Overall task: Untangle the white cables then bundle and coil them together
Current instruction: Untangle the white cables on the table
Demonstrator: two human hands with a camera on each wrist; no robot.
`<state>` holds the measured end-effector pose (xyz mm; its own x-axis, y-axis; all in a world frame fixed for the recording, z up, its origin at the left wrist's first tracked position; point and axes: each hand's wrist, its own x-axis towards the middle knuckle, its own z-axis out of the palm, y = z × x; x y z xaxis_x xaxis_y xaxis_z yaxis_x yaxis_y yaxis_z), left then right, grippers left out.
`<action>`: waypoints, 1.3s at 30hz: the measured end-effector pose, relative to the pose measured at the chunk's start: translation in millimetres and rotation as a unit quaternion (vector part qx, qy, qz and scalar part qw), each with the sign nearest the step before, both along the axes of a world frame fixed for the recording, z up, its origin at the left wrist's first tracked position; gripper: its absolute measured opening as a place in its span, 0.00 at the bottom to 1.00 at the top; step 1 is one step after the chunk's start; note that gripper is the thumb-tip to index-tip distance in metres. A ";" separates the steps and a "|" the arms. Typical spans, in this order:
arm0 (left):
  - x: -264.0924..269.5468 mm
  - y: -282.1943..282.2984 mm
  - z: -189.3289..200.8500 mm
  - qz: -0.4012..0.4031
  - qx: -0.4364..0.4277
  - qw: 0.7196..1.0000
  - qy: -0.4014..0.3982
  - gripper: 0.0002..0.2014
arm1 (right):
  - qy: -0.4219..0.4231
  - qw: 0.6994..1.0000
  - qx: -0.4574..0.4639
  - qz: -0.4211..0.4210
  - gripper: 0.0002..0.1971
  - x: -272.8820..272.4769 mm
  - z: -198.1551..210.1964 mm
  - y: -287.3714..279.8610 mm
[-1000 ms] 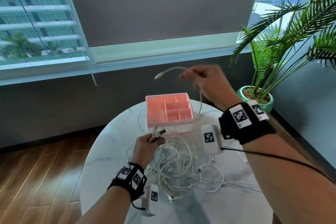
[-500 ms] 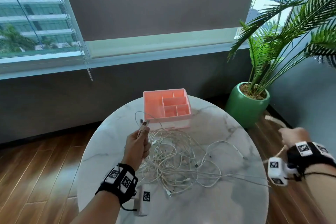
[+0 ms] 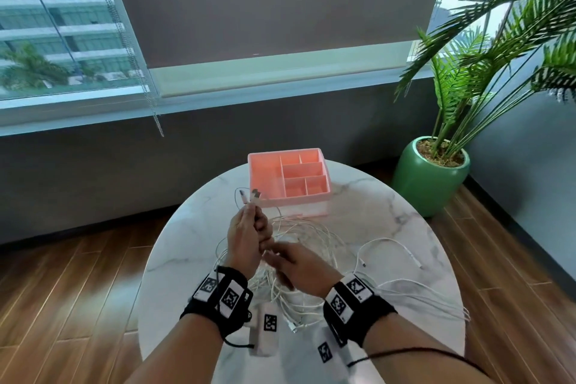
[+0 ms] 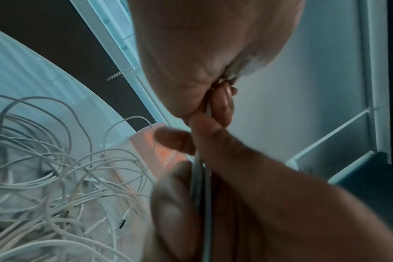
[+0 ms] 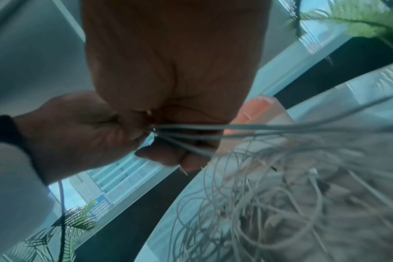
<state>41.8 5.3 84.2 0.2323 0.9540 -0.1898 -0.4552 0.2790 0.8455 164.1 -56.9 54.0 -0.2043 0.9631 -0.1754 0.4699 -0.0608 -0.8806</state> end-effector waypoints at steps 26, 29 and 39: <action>-17.8 -16.4 -45.7 -0.120 -0.040 0.984 0.129 0.17 | -0.318 0.908 -0.151 -0.228 0.13 154.4 -97.2 -57.4; -20.7 -16.2 -43.5 -0.110 -0.028 0.983 0.144 0.16 | -0.384 0.887 -0.136 -0.217 0.12 136.7 -99.5 -63.4; -17.5 -10.3 -38.4 -0.102 0.000 0.985 0.141 0.19 | -0.184 0.904 -0.203 -0.327 0.08 132.5 -41.2 -35.6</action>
